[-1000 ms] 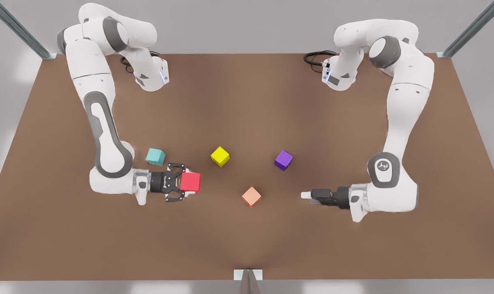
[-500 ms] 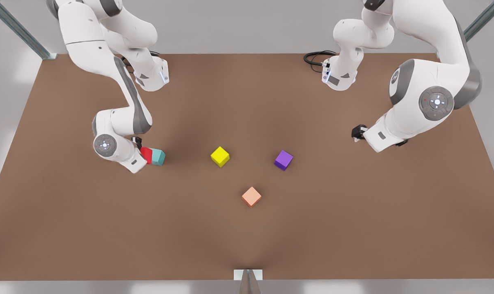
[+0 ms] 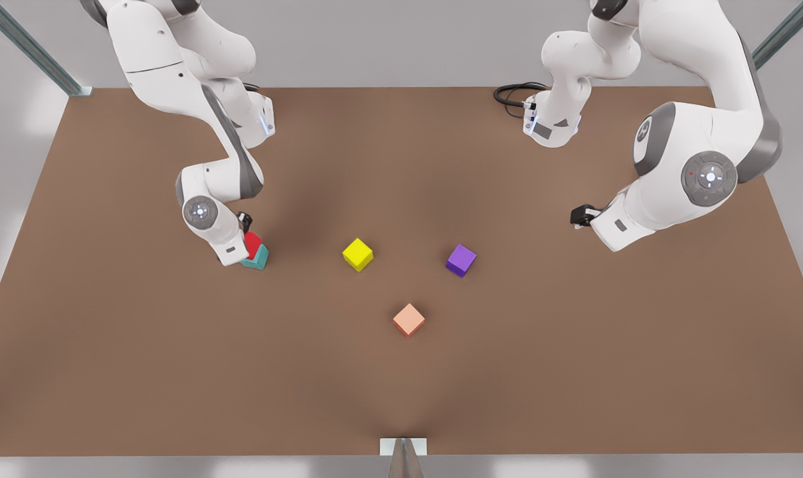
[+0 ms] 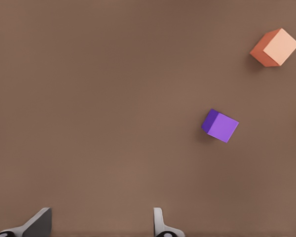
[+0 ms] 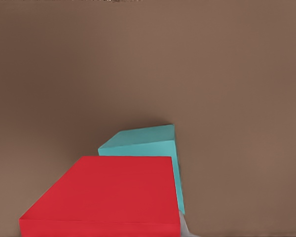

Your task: Pick up red wooden cube and pass to hand red wooden cube and place in blue wooden cube

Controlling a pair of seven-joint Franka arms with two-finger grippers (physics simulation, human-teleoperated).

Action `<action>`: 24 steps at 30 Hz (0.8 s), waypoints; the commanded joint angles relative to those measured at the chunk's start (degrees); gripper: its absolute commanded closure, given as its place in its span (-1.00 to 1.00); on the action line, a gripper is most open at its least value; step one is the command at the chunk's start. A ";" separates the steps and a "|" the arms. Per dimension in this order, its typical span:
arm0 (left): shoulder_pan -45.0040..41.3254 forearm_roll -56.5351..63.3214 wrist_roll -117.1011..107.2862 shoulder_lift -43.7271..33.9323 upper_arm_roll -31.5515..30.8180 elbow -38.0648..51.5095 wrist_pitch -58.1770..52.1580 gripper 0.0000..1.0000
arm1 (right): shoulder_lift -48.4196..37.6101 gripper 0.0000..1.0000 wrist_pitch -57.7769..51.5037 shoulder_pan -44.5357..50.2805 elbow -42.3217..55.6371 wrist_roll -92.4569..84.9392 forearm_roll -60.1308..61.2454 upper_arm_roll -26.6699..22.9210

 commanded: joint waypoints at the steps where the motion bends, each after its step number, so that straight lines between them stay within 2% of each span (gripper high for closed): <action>1: 0.07 0.02 -1.56 0.01 -0.01 0.03 -0.21 -1.00 | -0.04 0.17 3.23 0.02 -0.20 20.39 -0.86 0.00; 5: 0.24 0.11 -1.47 0.36 -0.01 0.03 -0.21 -1.00 | 0.05 0.16 3.85 -0.07 -0.64 20.39 -0.86 0.00; 6: 0.33 0.11 -1.47 0.45 -0.01 0.03 -0.21 -1.00 | 0.14 0.10 3.85 0.02 -0.64 20.39 -0.86 0.00; 7: 0.33 0.11 -1.47 0.45 -0.01 0.03 -0.21 -1.00 | 0.23 -0.62 3.85 -0.07 -0.64 20.83 -0.78 0.00; 8: 0.33 0.11 -1.47 0.45 -0.01 0.03 -0.21 -1.00 | 0.31 -1.00 3.85 0.02 -0.64 21.62 -0.86 0.00; 24: 0.59 0.11 -1.47 0.80 -0.01 0.03 -0.21 -1.00 | -0.65 -1.00 0.15 0.54 3.05 21.80 1.95 0.96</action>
